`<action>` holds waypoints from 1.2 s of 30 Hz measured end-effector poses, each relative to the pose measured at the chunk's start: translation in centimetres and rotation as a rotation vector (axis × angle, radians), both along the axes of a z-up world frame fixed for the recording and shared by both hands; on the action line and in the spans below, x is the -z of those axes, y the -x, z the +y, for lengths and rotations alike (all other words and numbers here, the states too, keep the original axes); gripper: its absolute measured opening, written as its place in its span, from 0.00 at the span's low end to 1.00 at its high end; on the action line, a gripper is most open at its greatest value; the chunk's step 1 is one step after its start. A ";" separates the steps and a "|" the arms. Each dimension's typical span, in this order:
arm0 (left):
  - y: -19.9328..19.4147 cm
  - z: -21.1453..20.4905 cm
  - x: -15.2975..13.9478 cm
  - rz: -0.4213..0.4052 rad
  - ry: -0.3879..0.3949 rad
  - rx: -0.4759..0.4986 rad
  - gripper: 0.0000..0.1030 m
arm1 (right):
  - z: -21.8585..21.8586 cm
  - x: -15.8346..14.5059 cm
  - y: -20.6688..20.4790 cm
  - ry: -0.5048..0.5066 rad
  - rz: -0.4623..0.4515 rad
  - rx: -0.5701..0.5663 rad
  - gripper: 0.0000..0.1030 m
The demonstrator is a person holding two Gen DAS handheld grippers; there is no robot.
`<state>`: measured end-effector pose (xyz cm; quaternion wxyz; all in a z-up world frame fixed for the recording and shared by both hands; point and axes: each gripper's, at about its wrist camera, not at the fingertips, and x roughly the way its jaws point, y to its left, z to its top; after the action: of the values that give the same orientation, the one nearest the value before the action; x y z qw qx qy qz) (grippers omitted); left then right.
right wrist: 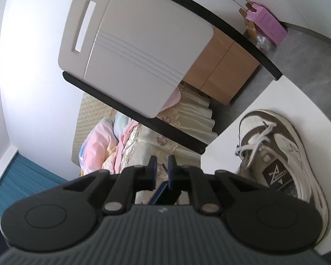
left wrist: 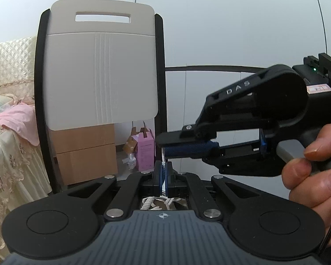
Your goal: Lace up shoes with both hands
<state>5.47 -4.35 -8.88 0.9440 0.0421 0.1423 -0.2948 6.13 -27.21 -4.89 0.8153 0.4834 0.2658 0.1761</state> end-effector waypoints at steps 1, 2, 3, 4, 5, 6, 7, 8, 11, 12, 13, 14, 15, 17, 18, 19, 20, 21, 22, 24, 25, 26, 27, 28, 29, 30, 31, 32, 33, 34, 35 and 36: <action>0.1 0.1 0.0 -0.002 0.002 -0.002 0.02 | 0.0 0.0 0.1 0.006 -0.002 0.008 0.04; 0.1 0.1 0.0 -0.005 0.004 -0.003 0.02 | -0.1 0.0 0.2 0.007 -0.003 0.014 0.03; 0.1 0.2 0.0 -0.005 0.007 -0.004 0.03 | -0.2 0.0 0.3 0.005 -0.002 0.018 0.03; 0.1 0.2 0.0 -0.006 0.010 -0.004 0.03 | -0.3 0.1 0.3 0.003 -0.002 0.023 0.03; 0.1 0.1 0.0 -0.004 0.007 -0.003 0.05 | -0.4 0.1 0.4 0.002 0.000 0.031 0.03; 0.0 0.0 0.1 0.001 0.000 -0.002 0.07 | -0.5 0.2 0.5 0.003 0.001 0.045 0.03; -0.1 -0.1 0.1 0.006 -0.007 0.003 0.14 | -0.7 0.3 0.6 0.002 0.001 0.059 0.03; 0.0 -0.1 0.2 0.008 -0.011 0.009 0.39 | -0.9 0.4 0.7 -0.003 -0.001 0.070 0.03; 0.6 -0.3 0.2 -0.030 -0.018 0.014 0.64 | -1.4 0.5 0.8 -0.003 0.001 0.081 0.03; 0.7 -0.5 0.2 -0.037 -0.032 0.017 0.63 | -1.4 0.5 0.8 0.003 0.003 0.079 0.03; 0.7 -0.7 0.3 -0.042 -0.047 0.016 0.63 | -1.5 0.6 0.8 0.005 0.005 0.074 0.03; 0.7 -0.8 0.5 -0.045 -0.063 0.012 0.61 | -1.4 0.6 0.8 0.002 0.006 0.068 0.03; 0.7 -1.0 0.6 -0.047 -0.076 0.013 0.58 | -1.4 0.7 0.8 0.000 0.006 0.062 0.03; 0.8 -1.3 0.7 -0.056 -0.096 0.018 0.50 | -1.3 0.8 0.8 -0.002 0.006 0.049 0.03; 0.8 -1.4 0.7 -0.062 -0.105 0.022 0.43 | -1.2 0.9 0.8 -0.001 0.006 0.041 0.03; 0.8 -1.4 0.8 -0.065 -0.112 0.023 0.41 | -1.2 1.0 0.8 -0.002 0.008 0.035 0.03; 0.7 -1.5 0.9 -0.063 -0.120 0.026 0.28 | -1.1 1.1 0.8 -0.005 0.012 0.033 0.03; 0.6 -1.6 1.0 -0.057 -0.129 0.030 0.12 | -1.1 1.2 0.8 -0.012 0.016 0.031 0.03; 0.6 -1.6 1.1 -0.053 -0.134 0.031 0.08 | -1.1 1.3 0.8 -0.018 0.020 0.029 0.03; 0.6 -1.5 1.2 -0.055 -0.137 0.024 0.02 | -0.9 1.4 0.8 -0.023 0.026 0.029 0.03; 0.6 -1.3 1.1 -0.055 -0.134 0.020 0.02 | -0.8 1.4 0.7 -0.024 0.028 0.030 0.03; 0.6 -1.2 1.1 -0.051 -0.130 0.014 0.02 | -0.7 1.5 0.6 -0.025 0.034 0.029 0.04; 0.4 -1.0 1.0 -0.042 -0.126 0.004 0.02 | -0.7 1.6 0.5 -0.027 0.042 0.025 0.04; 0.2 -0.8 0.9 -0.030 -0.122 -0.007 0.02 | -0.6 1.7 0.4 -0.032 0.048 0.023 0.05; 0.0 -0.7 0.9 -0.022 -0.118 -0.016 0.02 | -0.6 1.8 0.3 -0.036 0.051 0.024 0.06; -0.2 -0.5 0.9 -0.017 -0.114 -0.024 0.02 | -0.7 1.8 0.4 -0.038 0.049 0.027 0.06; -0.3 -0.4 0.8 -0.012 -0.110 -0.032 0.02 | -0.8 1.7 0.4 -0.036 0.043 0.032 0.06; -0.4 -0.2 0.7 -0.007 -0.104 -0.037 0.02 | -0.9 1.6 0.5 -0.029 0.035 0.041 0.06; -0.5 0.0 0.7 0.000 -0.095 -0.040 0.02 | -1.1 1.4 0.7 -0.018 0.028 0.053 0.06; -0.6 0.1 0.6 0.005 -0.087 -0.043 0.02 | -1.4 1.3 0.8 -0.006 0.021 0.068 0.06; -0.6 0.2 0.6 0.007 -0.085 -0.046 0.02 | -1.7 1.2 1.0 0.008 0.020 0.088 0.06; -0.6 0.3 0.6 0.007 -0.086 -0.049 0.02 | -2.0 1.2 1.1 0.023 0.025 0.111 0.07</action>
<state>6.07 -4.08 -9.48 0.9477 0.0783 0.1591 -0.2654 5.01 -29.25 -6.07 0.8260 0.4901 0.2506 0.1213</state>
